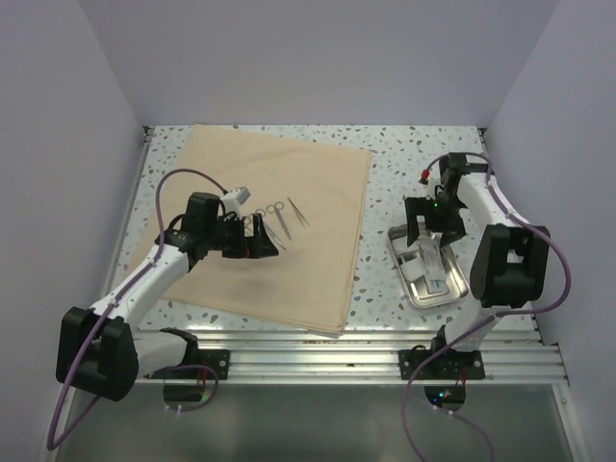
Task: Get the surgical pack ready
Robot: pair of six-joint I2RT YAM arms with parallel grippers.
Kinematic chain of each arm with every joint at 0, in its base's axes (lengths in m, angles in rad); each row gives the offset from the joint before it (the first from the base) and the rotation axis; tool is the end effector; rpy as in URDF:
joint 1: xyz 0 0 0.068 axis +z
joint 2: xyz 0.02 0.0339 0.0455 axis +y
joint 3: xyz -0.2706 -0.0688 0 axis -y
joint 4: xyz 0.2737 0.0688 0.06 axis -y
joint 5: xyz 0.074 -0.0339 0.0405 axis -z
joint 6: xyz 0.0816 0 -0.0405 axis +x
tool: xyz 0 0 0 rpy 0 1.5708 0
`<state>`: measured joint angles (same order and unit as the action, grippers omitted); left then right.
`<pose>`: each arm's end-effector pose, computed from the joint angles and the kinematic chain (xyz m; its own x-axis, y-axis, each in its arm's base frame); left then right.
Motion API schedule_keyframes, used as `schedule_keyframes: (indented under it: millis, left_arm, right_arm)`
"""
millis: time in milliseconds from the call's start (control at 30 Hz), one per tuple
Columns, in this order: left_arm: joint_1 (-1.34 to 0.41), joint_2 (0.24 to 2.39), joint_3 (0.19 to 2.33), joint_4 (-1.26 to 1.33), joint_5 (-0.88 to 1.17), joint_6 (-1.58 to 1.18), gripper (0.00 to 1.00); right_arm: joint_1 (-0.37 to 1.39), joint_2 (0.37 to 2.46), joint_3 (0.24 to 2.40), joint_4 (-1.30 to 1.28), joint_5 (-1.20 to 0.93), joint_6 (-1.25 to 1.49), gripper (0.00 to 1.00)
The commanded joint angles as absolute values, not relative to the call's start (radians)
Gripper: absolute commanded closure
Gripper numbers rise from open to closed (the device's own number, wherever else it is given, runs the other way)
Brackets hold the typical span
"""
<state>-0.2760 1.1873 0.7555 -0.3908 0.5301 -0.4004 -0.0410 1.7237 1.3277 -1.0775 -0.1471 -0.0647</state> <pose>0.2684 -0.1189 0.1986 -0.8701 -0.1031 -0.4821 0.2464 0.7560 -0.6064 0.3521 -0.0025 0.1767 -0.9941 -0.0232 -0.1064 -0.0380 0.9895 0.1393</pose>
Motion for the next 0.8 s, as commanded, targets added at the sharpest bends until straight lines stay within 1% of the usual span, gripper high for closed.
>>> schedule_keyframes:
  millis: [0,67,167,300,333,367,433,533,667,767]
  left_arm:
    - [-0.268,1.181,0.793,-0.406,0.508,-0.4,0.0]
    - [-0.268,1.184,0.798,-0.419,0.47,-0.406,0.0]
    - [-0.267,1.186,0.813,-0.44,0.402,-0.432,0.0]
    - [-0.267,1.224,0.868,-0.491,0.299,-0.497,0.0]
    - [-0.267,1.242,0.877,-0.5,0.278,-0.514,0.0]
    - [-0.267,1.25,0.89,-0.511,0.223,-0.555,0.0]
    - [-0.267,1.275,0.925,-0.554,0.178,-0.595,0.0]
    - [-0.267,1.308,0.983,-0.61,0.135,-0.61,0.0]
    - [-0.267,1.353,1.061,-0.701,0.085,-0.64,0.0]
    - [-0.267,1.374,1.088,-0.716,0.052,-0.676,0.0]
  right_arm:
    - [-0.037,1.74,1.402,-1.063,-0.025,0.026,0.01]
    - [-0.028,1.724,1.43,-1.071,0.095,0.093,0.01]
    - [-0.011,1.709,1.491,-1.087,0.153,0.127,0.01]
    - [0.112,1.669,1.558,-1.112,0.29,0.201,0.01]
    - [0.153,1.661,1.572,-1.117,0.305,0.256,0.01]
    - [0.167,1.648,1.577,-1.126,0.278,0.291,0.01]
    - [0.166,1.62,1.551,-1.123,0.153,0.384,0.01]
    - [0.173,1.543,1.468,-1.027,0.046,0.437,0.01]
    - [0.227,1.493,1.437,-0.957,0.048,0.397,0.01]
    - [0.229,1.459,1.393,-0.873,0.009,0.402,0.01]
